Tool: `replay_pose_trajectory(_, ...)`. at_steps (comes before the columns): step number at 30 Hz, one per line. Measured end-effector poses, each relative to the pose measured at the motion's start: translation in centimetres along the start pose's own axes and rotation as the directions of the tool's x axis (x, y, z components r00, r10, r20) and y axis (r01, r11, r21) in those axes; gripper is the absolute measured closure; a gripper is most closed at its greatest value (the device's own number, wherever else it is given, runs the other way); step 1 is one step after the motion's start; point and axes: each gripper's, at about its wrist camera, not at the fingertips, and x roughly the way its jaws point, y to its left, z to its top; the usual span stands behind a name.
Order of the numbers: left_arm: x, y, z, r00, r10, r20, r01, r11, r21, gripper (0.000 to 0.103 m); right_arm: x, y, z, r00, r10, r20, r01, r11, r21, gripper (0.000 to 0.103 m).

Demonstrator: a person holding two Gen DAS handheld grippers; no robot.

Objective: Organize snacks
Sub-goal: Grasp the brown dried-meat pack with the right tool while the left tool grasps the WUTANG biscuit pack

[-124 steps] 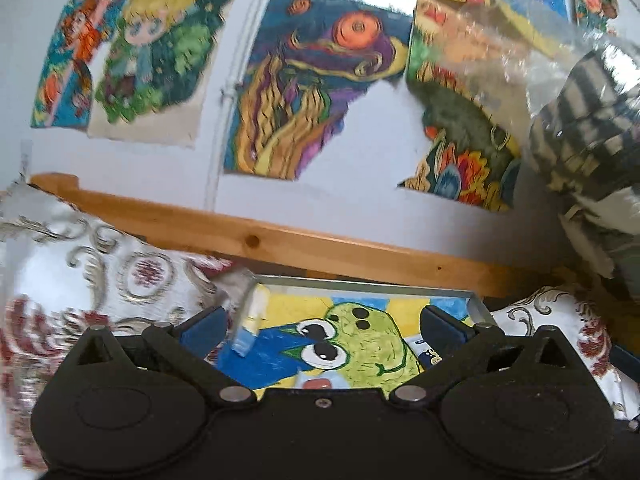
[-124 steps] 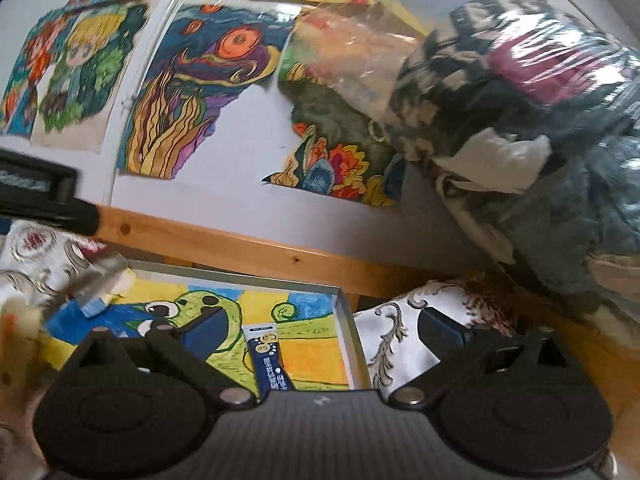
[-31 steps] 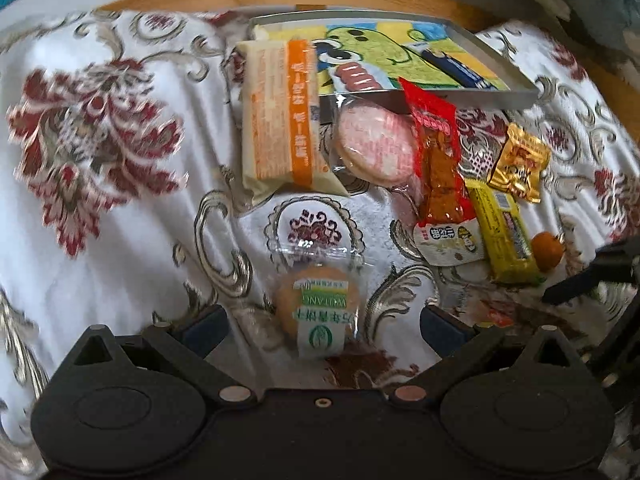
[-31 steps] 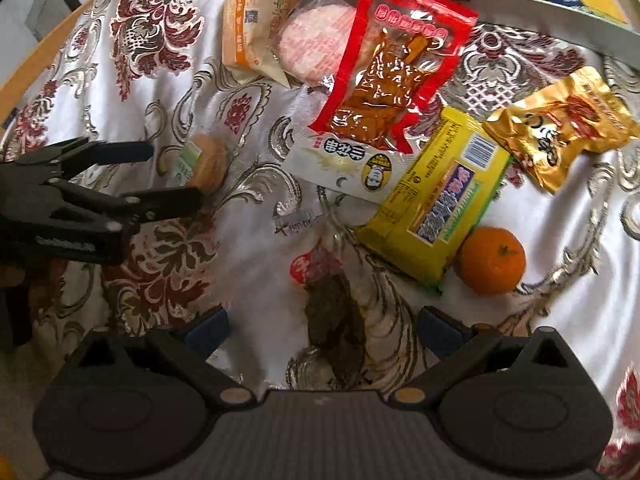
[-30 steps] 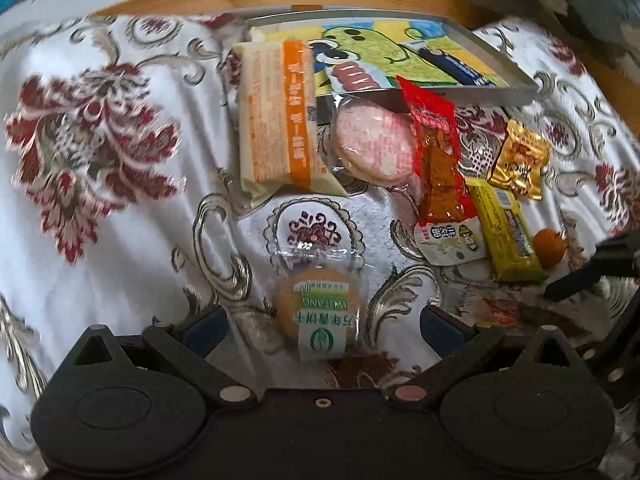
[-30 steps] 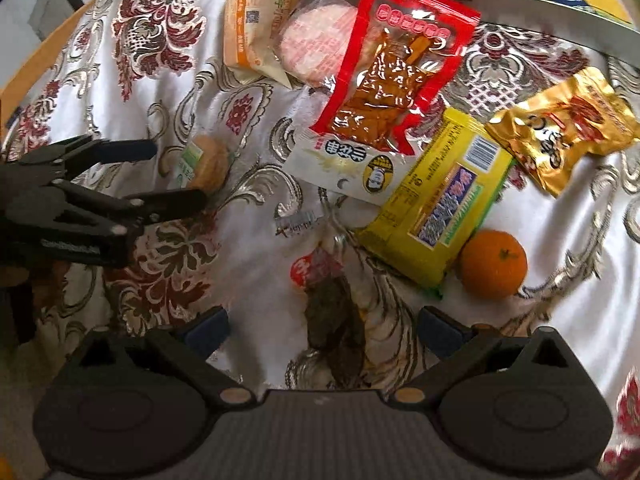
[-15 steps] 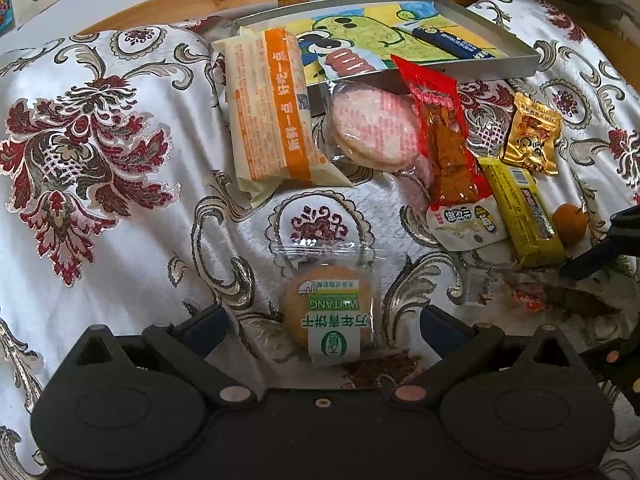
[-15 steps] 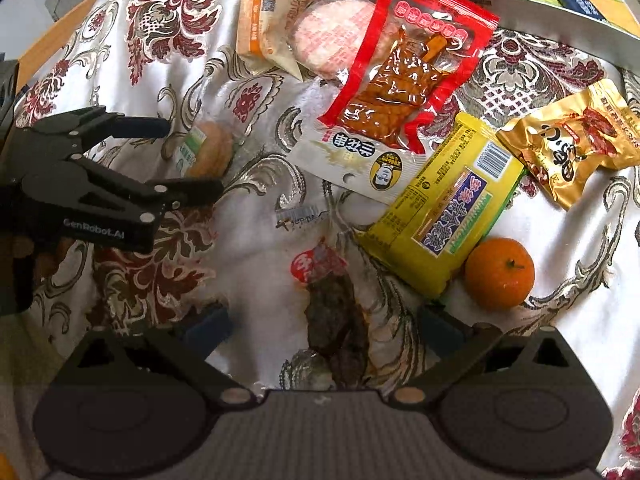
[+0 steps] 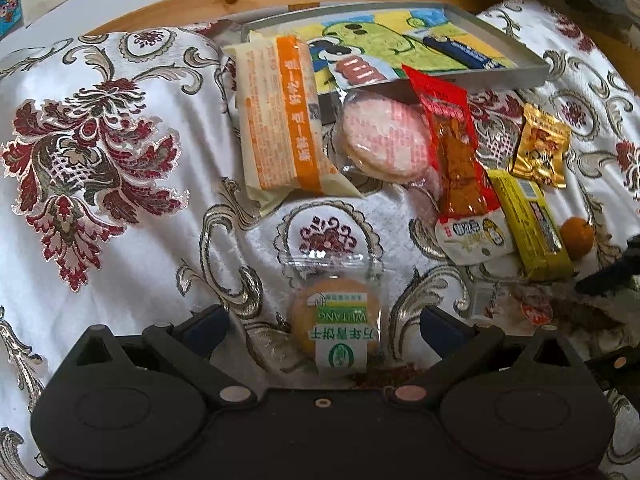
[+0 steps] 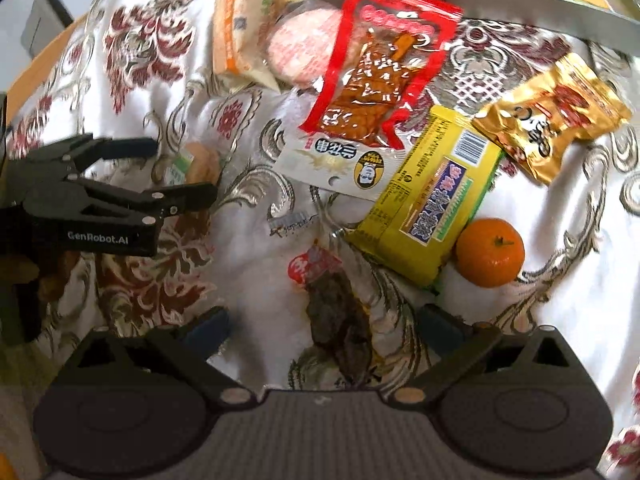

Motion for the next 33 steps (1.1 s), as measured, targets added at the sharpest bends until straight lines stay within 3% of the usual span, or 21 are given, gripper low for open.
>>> replay_pose_trajectory(5,0.0,0.1,0.0,1.000,-0.017,0.001,0.017,1.000,-0.015,0.003,-0.5,-0.5,0.0,1.000,0.011,0.019,-0.012,0.999,0.045,0.018)
replay_pose_trajectory(9,-0.1,0.1,-0.1,0.999,-0.054,0.001,0.054,0.998,-0.028,0.017,-0.9,-0.3,-0.1,0.999,-0.006,0.033,0.005,0.999,0.044,0.044)
replay_pose_trajectory(12,-0.1,0.1,-0.1,0.995,-0.095,-0.012,0.094,0.995,-0.042,0.033,-1.0,-0.1,-0.3,0.999,-0.031,0.041,0.029,0.999,0.045,0.050)
replay_pose_trajectory(17,0.1,-0.1,-0.4,0.992,-0.121,-0.028,0.119,0.992,-0.037,0.051,-0.8,0.4,-0.4,0.998,-0.045,0.047,0.044,0.999,0.018,0.051)
replay_pose_trajectory(28,-0.4,-1.7,-0.9,0.975,-0.220,-0.035,0.220,0.975,-0.016,0.052,-0.7,2.5,-0.6,0.994,-0.054,0.091,0.065,0.991,-0.119,0.051)
replay_pose_trajectory(33,-0.1,-2.4,-1.1,0.974,-0.218,-0.055,0.220,0.975,0.026,0.051,-0.2,2.4,-0.5,0.995,-0.062,0.076,0.072,0.988,-0.138,0.047)
